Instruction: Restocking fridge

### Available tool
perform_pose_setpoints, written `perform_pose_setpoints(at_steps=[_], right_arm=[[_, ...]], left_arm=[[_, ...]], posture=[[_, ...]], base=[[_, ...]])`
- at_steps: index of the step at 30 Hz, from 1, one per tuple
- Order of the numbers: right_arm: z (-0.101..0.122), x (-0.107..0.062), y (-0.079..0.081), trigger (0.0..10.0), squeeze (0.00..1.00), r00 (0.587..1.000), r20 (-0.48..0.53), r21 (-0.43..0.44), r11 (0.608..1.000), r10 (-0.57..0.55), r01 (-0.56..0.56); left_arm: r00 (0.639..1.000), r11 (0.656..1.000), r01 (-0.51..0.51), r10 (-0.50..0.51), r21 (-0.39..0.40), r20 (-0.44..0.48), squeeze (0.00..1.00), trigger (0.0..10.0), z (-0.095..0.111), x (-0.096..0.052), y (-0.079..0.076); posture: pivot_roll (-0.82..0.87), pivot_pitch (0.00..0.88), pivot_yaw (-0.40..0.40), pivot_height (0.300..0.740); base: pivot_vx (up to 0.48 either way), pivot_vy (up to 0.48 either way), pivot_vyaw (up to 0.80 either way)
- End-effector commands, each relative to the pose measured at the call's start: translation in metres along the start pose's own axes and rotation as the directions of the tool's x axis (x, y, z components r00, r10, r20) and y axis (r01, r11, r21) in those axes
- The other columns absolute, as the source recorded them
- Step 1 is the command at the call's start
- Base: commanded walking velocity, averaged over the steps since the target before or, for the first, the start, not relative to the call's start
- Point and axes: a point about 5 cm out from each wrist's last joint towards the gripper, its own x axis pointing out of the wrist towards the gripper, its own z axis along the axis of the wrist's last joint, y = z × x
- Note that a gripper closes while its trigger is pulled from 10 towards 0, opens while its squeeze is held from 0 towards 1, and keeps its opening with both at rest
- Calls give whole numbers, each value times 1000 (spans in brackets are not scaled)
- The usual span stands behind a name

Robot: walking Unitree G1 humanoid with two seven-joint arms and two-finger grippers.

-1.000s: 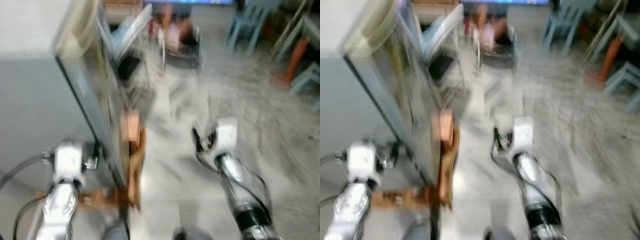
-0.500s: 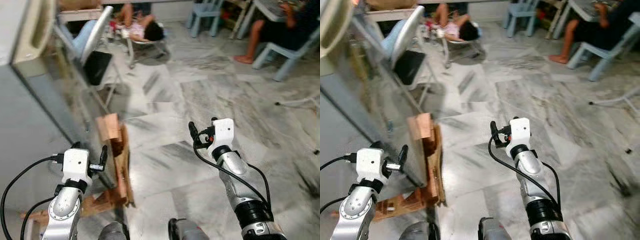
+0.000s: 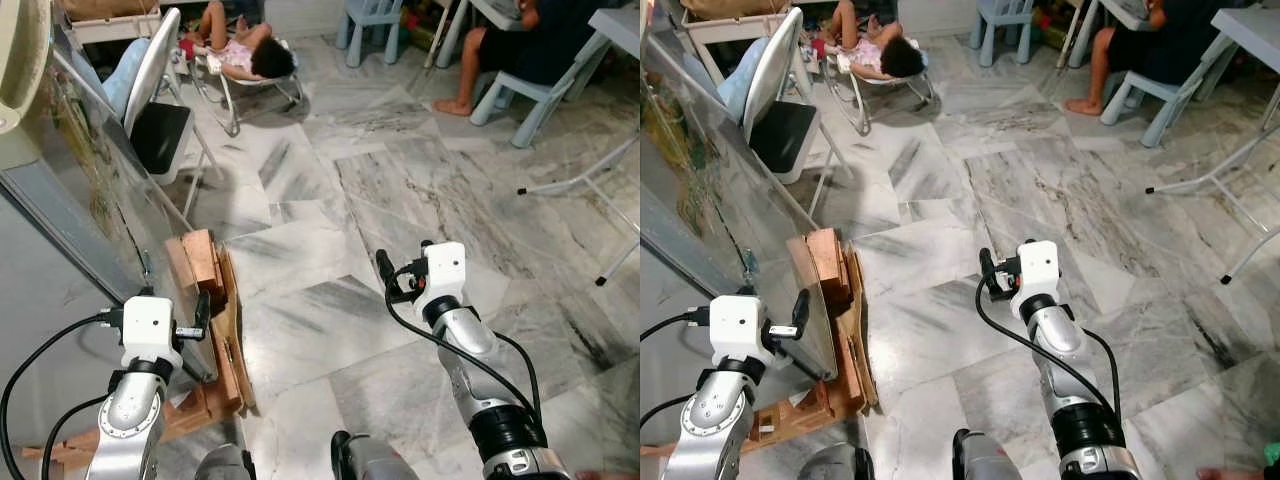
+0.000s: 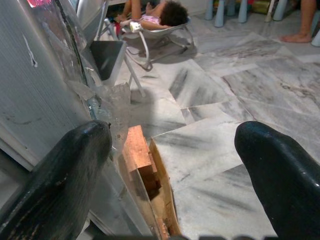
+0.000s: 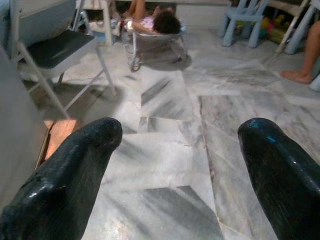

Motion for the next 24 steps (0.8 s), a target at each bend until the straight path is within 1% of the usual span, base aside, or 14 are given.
perform_pose_setpoints(at_steps=[1, 2, 4, 7, 9, 10, 12, 14, 16, 18, 21, 24], right_arm=[[-14, -3, 0, 10000, 0, 994, -98, -14, 999, 39, -40], [-14, -3, 0, 10000, 0, 994, -98, -14, 999, 39, -40], [-24, -6, -1, 10000, 0, 985, -161, -19, 998, 63, -67], [-27, -7, -4, 10000, 0, 981, -181, -23, 997, 65, -70], [-28, -8, -3, 10000, 0, 978, -193, -30, 996, 76, -84], [-30, -8, -1, 10000, 0, 975, -206, -36, 995, 86, -95], [-30, -8, -1, 10000, 0, 974, -210, -37, 995, 88, -98], [-31, -7, 1, 10000, 0, 971, -216, -35, 993, 99, -109], [-31, -7, 1, 10000, 0, 971, -217, -34, 993, 104, -114], [-31, -7, 1, 10000, 0, 969, -223, -33, 992, 110, -120], [-31, -7, 1, 10000, 0, 966, -229, -33, 991, 117, -128], [-31, -6, 2, 10000, 0, 965, -233, -34, 990, 123, -135]], left_arm=[[997, 998, -59, 59, -12, -53, 0, 10000, -8, -2, 12], [997, 998, -59, 59, -12, -53, 0, 10000, -8, -2, 12], [993, 995, -92, 90, -28, -75, 0, 10000, -11, -2, 17], [989, 992, -122, 119, -28, -89, 0, 10000, -11, 0, 21], [988, 992, -121, 118, -31, -103, 0, 10000, -12, 1, 24], [988, 995, -90, 85, -34, -130, 0, 10000, -15, 0, 22], [987, 996, -75, 69, -39, -142, 0, 10000, -17, -1, 21], [984, 999, -22, 14, -44, -177, 0, 10000, -23, -4, 14], [979, 1000, 1, -5, -21, -202, 0, 10000, -26, -7, 11], [977, 1000, -8, 8, 4, -214, 0, 10000, -29, -8, 13], [974, 999, -32, 35, 16, -225, 0, 10000, -30, -8, 17], [980, 997, -73, 72, 1, -185, 0, 10000, -22, -2, 24]], posture=[[30, 99, -36, 740], [30, 99, -36, 740], [30, 99, -35, 740], [24, 98, -36, 740], [24, 98, -36, 740], [24, 98, -36, 740], [24, 98, -36, 740], [31, 97, -35, 740], [31, 97, -36, 740], [31, 97, -36, 740], [30, 98, -37, 740], [31, 100, -37, 740]], base=[[0, 0, 0], [0, 0, 0], [0, 0, 0], [0, 0, 0], [0, 0, 0], [0, 0, 0], [0, 0, 0], [0, 0, 0], [0, 0, 0], [0, 0, 0], [0, 0, 0], [0, 0, 0]])
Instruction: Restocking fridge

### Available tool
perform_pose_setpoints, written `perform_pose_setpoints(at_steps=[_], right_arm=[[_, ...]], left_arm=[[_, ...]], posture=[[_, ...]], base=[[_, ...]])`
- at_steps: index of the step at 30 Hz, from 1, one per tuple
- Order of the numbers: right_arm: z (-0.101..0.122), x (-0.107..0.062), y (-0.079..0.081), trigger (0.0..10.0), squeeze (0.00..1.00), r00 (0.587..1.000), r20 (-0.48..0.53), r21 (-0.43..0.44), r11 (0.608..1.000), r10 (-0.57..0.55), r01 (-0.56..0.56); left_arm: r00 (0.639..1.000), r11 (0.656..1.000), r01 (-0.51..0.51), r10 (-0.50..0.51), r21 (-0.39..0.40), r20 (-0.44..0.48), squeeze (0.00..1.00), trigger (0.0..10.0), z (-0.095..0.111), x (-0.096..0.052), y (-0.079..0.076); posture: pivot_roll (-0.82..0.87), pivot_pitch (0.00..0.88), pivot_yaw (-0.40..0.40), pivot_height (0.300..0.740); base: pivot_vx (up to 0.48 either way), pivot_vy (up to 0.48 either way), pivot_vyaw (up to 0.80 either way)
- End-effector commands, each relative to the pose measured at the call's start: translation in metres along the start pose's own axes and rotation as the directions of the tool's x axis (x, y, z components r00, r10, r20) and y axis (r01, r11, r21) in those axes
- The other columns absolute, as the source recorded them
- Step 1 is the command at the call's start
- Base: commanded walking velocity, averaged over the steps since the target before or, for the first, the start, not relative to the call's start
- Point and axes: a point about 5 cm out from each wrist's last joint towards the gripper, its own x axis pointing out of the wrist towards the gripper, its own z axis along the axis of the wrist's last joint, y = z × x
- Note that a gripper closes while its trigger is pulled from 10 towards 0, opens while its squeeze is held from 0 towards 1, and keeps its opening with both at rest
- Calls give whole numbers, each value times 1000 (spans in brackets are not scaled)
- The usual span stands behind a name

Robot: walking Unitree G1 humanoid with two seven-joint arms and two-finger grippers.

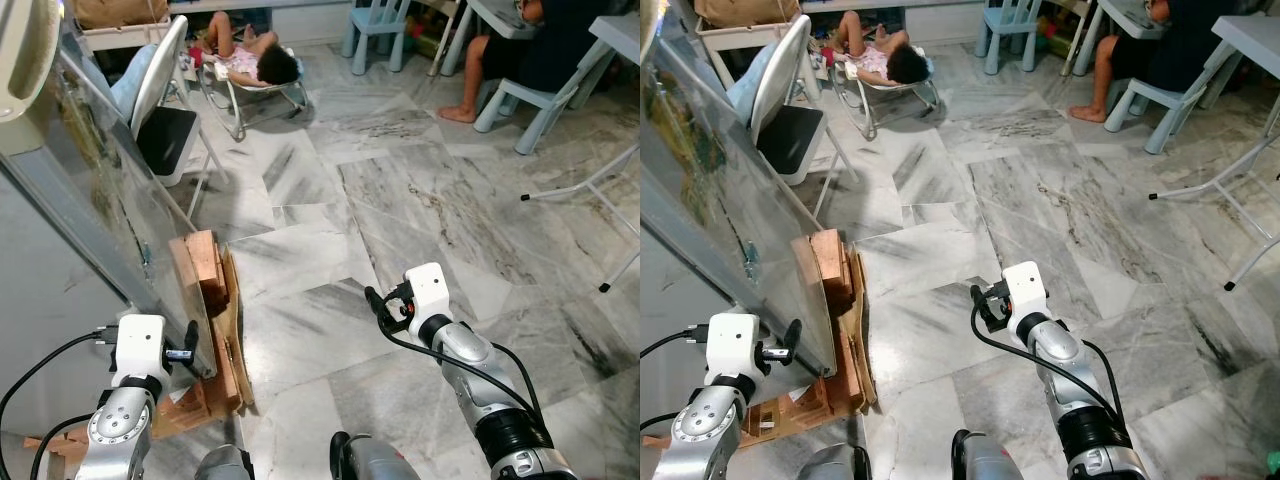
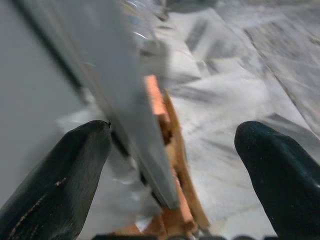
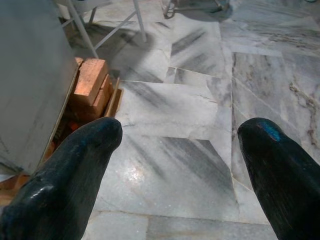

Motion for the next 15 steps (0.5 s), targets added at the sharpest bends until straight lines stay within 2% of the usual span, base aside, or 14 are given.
perform_pose_setpoints(at_steps=[1, 15], right_arm=[[-1, 0, -1, 10000, 0, 1000, -20, -9, 1000, 9, -9], [-1, 1, -1, 10000, 0, 1000, -21, -12, 1000, 5, -5]], left_arm=[[1000, 1000, -21, 21, -5, 16, 0, 10000, 5, 2, 5], [989, 999, -41, 40, 1, 143, 0, 10000, 44, 32, 2]], posture=[[31, 100, -37, 740], [23, 100, -39, 740]], base=[[0, 0, 0], [0, 0, 0]])
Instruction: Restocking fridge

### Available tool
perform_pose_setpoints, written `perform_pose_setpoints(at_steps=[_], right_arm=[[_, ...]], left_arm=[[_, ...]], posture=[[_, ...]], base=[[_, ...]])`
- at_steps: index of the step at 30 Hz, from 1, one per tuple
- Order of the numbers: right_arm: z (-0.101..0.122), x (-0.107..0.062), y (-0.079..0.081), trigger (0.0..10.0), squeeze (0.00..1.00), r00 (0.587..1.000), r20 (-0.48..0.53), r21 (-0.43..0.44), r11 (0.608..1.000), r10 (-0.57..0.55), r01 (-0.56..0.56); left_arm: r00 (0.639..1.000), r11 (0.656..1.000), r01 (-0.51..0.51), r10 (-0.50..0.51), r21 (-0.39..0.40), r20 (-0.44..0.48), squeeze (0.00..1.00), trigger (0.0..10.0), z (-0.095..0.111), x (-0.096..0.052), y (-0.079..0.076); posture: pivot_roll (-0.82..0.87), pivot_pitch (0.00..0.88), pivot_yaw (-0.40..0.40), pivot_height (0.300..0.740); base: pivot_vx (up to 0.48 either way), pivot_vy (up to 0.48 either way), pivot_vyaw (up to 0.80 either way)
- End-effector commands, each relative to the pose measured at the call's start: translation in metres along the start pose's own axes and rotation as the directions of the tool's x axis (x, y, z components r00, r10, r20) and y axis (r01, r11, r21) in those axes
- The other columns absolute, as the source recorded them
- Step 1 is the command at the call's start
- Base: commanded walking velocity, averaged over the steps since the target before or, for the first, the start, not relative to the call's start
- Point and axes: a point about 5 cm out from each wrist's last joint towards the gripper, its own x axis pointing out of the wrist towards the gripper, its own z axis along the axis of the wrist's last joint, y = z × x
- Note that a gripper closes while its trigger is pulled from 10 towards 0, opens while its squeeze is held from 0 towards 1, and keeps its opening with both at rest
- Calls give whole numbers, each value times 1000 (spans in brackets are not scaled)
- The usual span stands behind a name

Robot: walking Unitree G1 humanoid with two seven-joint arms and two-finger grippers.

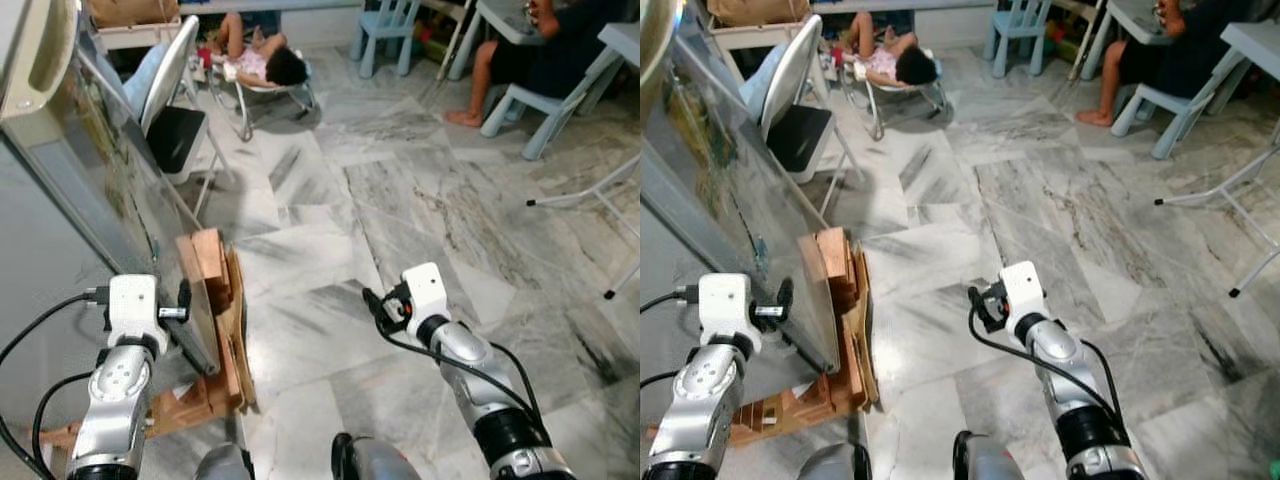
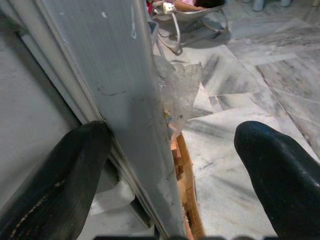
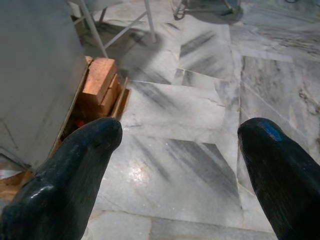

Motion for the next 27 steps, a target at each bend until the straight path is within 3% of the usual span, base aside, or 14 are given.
perform_pose_setpoints(at_steps=[1, 7, 9, 13, 14, 15, 16, 19, 20, 21, 22, 23, 24, 27], right_arm=[[-2, 0, -3, 10000, 0, 1000, -19, -4, 1000, -3, 3], [-2, 0, -2, 10000, 0, 1000, -22, -7, 1000, 1, -1], [-10, -1, -8, 10000, 0, 993, -118, -119, 992, 28, -42], [-20, -3, -12, 10000, 0, 980, -197, -157, 985, 33, -65], [-36, -8, -17, 10000, 0, 955, -295, -173, 980, 43, -98], [-41, -11, -19, 10000, 0, 945, -324, -192, 975, 47, -114], [-47, -14, -20, 10000, 0, 935, -351, -217, 968, 46, -129], [-50, -15, -20, 10000, 0, 932, -360, -220, 967, 44, -131], [-50, -15, -20, 10000, 0, 934, -356, -216, 968, 41, -125], [-49, -13, -19, 10000, 0, 936, -350, -215, 969, 38, -120], [-49, -13, -19, 10000, 0, 936, -350, -215, 969, 38, -120], [-48, -12, -19, 10000, 0, 937, -348, -221, 968, 37, -121], [-47, -11, -19, 10000, 0, 937, -346, -224, 967, 37, -121], [-46, -10, -19, 10000, 0, 939, -343, -227, 967, 35, -119]], left_arm=[[999, 1000, -16, 16, 12, 40, 0, 10000, 10, 7, 2], [996, 1000, -13, 12, 10, 86, 0, 10000, 24, 18, -3], [990, 1000, 28, -29, 11, 141, 0, 10000, 43, 27, -14], [983, 998, 64, -67, 23, 173, 0, 10000, 54, 32, -24], [957, 987, 152, -161, 53, 242, 0, 10000, 80, 42, -49], [933, 974, 212, -224, 75, 282, 0, 10000, 95, 46, -65], [849, 920, 358, -391, 159, 355, 0, 10000, 122, 42, -106], [736, 834, 495, -551, 243, 393, 0, 10000, 140, 29, -144], [671, 779, 573, -624, 254, 401, 0, 10000, 146, 18, -163], [576, 694, 668, -710, 268, 404, 0, 10000, 150, 1, -189], [576, 694, 668, -710, 268, 404, 0, 10000, 150, 1, -189], [542, 657, 706, -741, 264, 396, 0, 10000, 149, -6, -198], [556, 663, 706, -737, 248, 385, 0, 10000, 145, -3, -197], [642, 732, 633, -678, 252, 357, 0, 10000, 133, 15, -174]], posture=[[22, 100, -38, 740], [23, 100, -39, 740], [28, 100, -38, 740], [32, 98, -41, 740], [39, 94, -44, 740], [40, 93, -45, 740], [42, 91, -45, 740], [44, 89, -43, 740], [41, 83, -38, 740], [34, 80, -34, 740], [34, 80, -34, 740], [30, 76, -31, 740], [30, 76, -31, 740], [32, 76, -29, 740]], base=[[0, 0, 0], [0, 0, 0], [0, 0, 0], [0, 0, 0], [0, 0, 0], [0, 0, 0], [0, 0, 0], [0, 0, 0], [0, 0, 0], [0, 0, 0], [0, 0, 0], [0, 0, 0], [0, 0, 0], [0, 0, 0]])
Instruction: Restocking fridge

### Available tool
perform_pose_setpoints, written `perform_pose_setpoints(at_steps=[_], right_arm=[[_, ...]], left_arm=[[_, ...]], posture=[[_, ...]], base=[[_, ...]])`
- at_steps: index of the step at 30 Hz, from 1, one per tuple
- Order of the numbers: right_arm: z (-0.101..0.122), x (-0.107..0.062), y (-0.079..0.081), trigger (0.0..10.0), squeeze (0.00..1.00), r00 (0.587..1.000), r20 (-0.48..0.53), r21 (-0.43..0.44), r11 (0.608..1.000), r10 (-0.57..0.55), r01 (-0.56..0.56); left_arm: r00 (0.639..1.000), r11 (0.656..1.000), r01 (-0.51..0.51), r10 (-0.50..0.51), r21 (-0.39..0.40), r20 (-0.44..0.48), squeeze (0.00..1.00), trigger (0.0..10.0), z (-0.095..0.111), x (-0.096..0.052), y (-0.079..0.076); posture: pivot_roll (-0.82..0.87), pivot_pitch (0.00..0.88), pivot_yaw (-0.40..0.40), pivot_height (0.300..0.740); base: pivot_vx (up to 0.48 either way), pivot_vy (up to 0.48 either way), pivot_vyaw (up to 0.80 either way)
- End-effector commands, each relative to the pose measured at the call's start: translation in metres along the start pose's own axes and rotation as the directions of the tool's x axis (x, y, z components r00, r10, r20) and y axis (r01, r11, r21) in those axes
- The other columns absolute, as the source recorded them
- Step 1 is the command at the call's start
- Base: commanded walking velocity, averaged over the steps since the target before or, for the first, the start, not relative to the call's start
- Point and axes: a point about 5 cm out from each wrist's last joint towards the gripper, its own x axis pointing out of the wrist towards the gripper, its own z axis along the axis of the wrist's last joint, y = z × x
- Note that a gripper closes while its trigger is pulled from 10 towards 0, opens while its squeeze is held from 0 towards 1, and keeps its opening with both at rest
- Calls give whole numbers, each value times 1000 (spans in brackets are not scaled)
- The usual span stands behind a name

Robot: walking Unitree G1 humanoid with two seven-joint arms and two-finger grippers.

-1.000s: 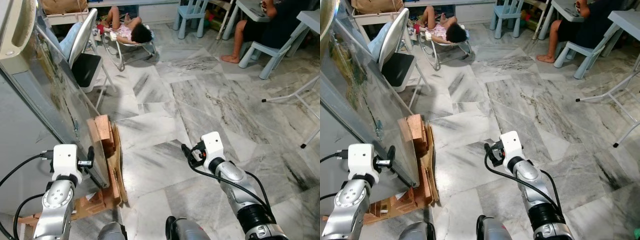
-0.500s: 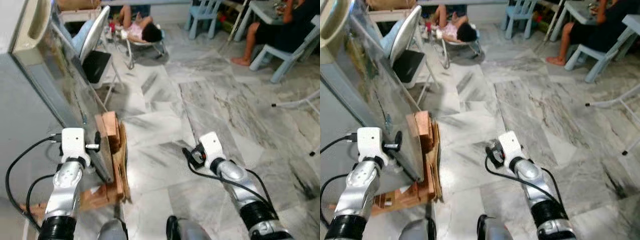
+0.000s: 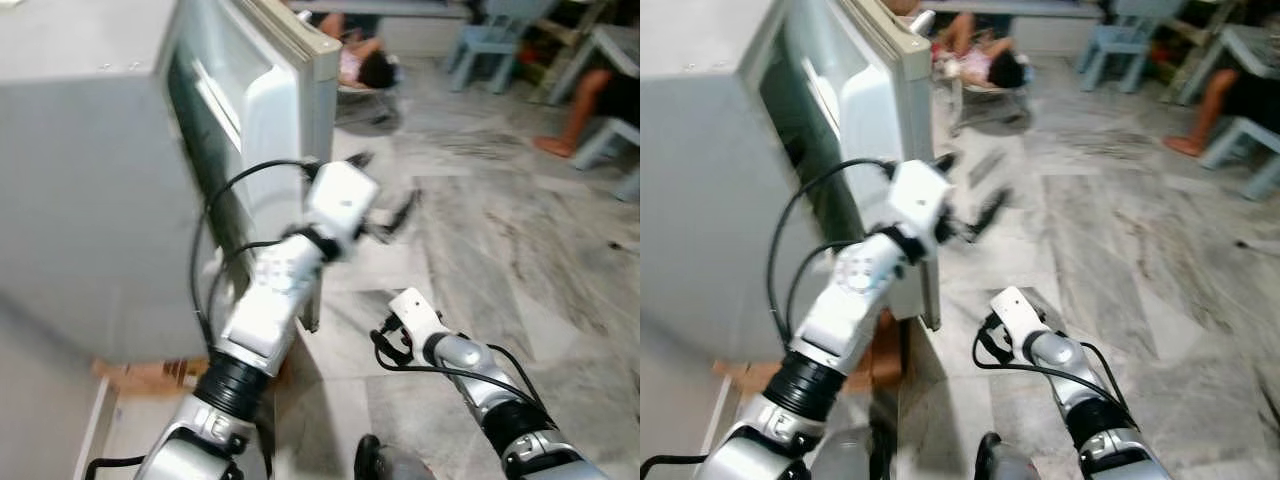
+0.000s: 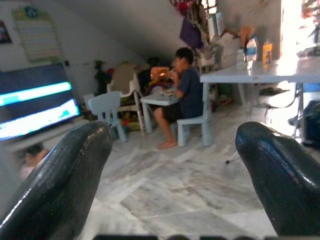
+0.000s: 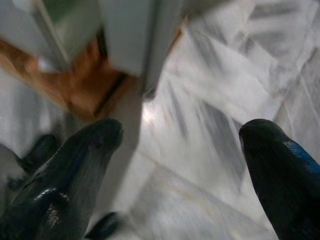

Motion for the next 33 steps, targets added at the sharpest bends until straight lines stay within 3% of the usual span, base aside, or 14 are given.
perform_pose_setpoints(at_steps=[1, 3, 5, 6, 15, 20, 26, 33], right_arm=[[-7, -2, -4, 10000, 0, 999, -33, 4, 1000, -13, 13], [-7, -2, -5, 10000, 0, 999, -26, 6, 1000, -19, 19], [-6, -1, -5, 10000, 0, 1000, -24, 3, 1000, -19, 19], [-4, 0, -4, 10000, 0, 1000, -13, -7, 1000, -14, 14], [1, 1, 0, 10000, 0, 1000, 28, -21, 1000, 0, 0], [3, 0, 1, 10000, 0, 998, 56, -30, 1000, -4, 6], [4, -1, 1, 10000, 0, 997, 71, -56, 998, -2, 6], [23, 0, 5, 10000, 0, 990, 144, -47, 999, -1, 8]], left_arm=[[981, 992, -126, 125, 2, -148, 0, 10000, -36, -29, 31], [953, 973, -227, 228, 29, -201, 0, 10000, -48, -53, 58], [937, 964, -264, 266, 38, -225, 0, 10000, -52, -64, 67], [904, 938, -343, 344, 48, -252, 0, 10000, -59, -85, 80], [870, 910, -411, 407, 47, -279, 0, 10000, -69, -113, 82], [834, 892, -447, 442, 64, -332, 0, 10000, -77, -143, 78], [829, 895, -428, 444, 125, -340, 0, 10000, -67, -160, 75], [770, 861, -484, 505, 159, -390, 0, 10000, -70, -188, 73]], posture=[[32, 76, -29, 740], [43, 75, -30, 740], [46, 75, -31, 740], [48, 75, -33, 740], [51, 81, -35, 740], [57, 95, -30, 740], [76, 109, -24, 740], [68, 141, -25, 740]], base=[[0, 0, 0], [0, 0, 0], [0, 0, 0], [0, 0, 0], [0, 0, 0], [0, -387, 0], [82, -422, 0], [341, -327, 0]])
